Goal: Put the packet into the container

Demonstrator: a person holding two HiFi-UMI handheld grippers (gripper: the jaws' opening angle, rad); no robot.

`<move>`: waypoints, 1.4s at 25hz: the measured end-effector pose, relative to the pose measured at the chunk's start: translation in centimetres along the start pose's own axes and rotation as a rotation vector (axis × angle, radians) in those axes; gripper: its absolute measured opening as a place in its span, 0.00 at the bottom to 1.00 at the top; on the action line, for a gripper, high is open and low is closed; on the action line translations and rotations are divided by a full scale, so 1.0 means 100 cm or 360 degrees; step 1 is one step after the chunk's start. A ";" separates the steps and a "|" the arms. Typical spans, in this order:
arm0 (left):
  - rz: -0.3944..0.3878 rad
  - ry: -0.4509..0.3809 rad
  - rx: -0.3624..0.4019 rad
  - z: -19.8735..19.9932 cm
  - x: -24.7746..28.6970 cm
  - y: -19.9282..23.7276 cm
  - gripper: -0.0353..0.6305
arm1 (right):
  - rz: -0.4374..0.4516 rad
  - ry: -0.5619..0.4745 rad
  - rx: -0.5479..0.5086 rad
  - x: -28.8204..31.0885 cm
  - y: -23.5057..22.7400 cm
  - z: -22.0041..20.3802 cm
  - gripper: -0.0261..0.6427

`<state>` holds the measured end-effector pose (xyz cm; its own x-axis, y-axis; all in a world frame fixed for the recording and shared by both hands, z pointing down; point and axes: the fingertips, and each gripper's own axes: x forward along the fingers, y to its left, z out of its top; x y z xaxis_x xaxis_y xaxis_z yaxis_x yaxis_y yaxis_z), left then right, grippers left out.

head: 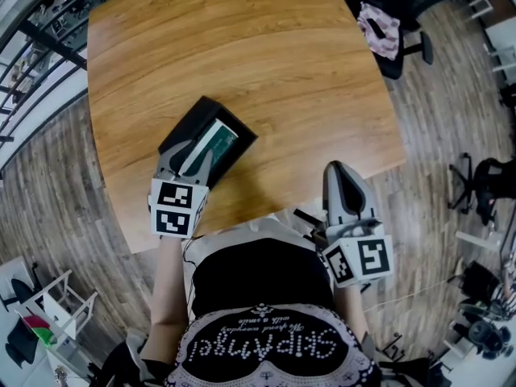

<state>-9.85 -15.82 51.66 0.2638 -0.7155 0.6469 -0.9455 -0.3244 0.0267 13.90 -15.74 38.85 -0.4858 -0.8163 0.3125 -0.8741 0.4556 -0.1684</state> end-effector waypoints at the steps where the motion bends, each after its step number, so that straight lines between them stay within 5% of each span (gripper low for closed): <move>1: 0.0017 -0.0014 0.0002 0.002 -0.002 0.001 0.26 | 0.0003 -0.0001 0.0000 0.000 0.000 0.000 0.10; 10: 0.0128 -0.0114 -0.0013 0.013 -0.013 0.009 0.10 | 0.0036 -0.0011 -0.0010 0.001 -0.001 0.004 0.10; 30: 0.0453 -0.0602 -0.0082 0.071 -0.080 0.041 0.09 | 0.0190 -0.0091 -0.0085 0.012 0.017 0.025 0.10; 35: 0.0482 -0.0731 -0.0177 0.088 -0.094 0.045 0.10 | 0.0219 -0.0077 -0.0105 0.024 0.014 0.027 0.10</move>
<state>-14.88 -15.99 38.96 0.0096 -0.9706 0.2405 -0.9998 -0.0130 -0.0125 11.47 -18.01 36.83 -0.6018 -0.7601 0.2451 -0.7979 0.5852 -0.1443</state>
